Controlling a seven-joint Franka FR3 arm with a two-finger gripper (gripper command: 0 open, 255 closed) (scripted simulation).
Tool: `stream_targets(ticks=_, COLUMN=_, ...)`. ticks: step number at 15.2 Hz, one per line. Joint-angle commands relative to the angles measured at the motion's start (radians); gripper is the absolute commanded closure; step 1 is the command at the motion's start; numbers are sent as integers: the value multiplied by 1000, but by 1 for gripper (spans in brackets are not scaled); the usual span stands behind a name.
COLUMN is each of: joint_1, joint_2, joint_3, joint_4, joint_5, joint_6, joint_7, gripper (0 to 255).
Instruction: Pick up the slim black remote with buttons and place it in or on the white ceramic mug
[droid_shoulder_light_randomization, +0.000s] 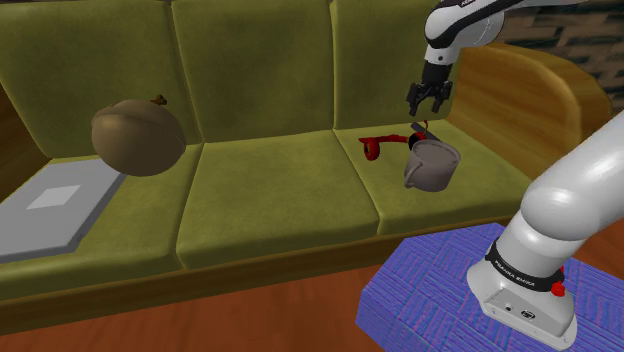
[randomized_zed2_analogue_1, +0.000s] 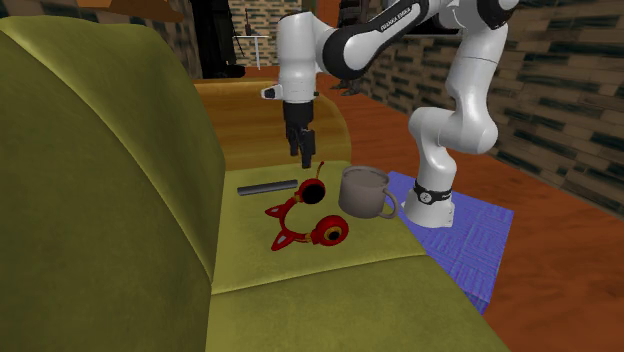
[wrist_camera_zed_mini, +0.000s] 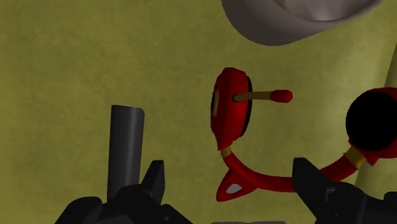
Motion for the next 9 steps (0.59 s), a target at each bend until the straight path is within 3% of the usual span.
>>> stream_targets(ticks=1, joint_1=-13, joint_2=64, joint_3=-36, joint_4=23, joint_5=27, joint_6=33, joint_7=-24, gripper=0)
stream_targets(ticks=9, joint_1=-79, joint_2=334, joint_3=-139, joint_4=155, joint_5=203, joint_6=108, joint_7=-142, gripper=0)
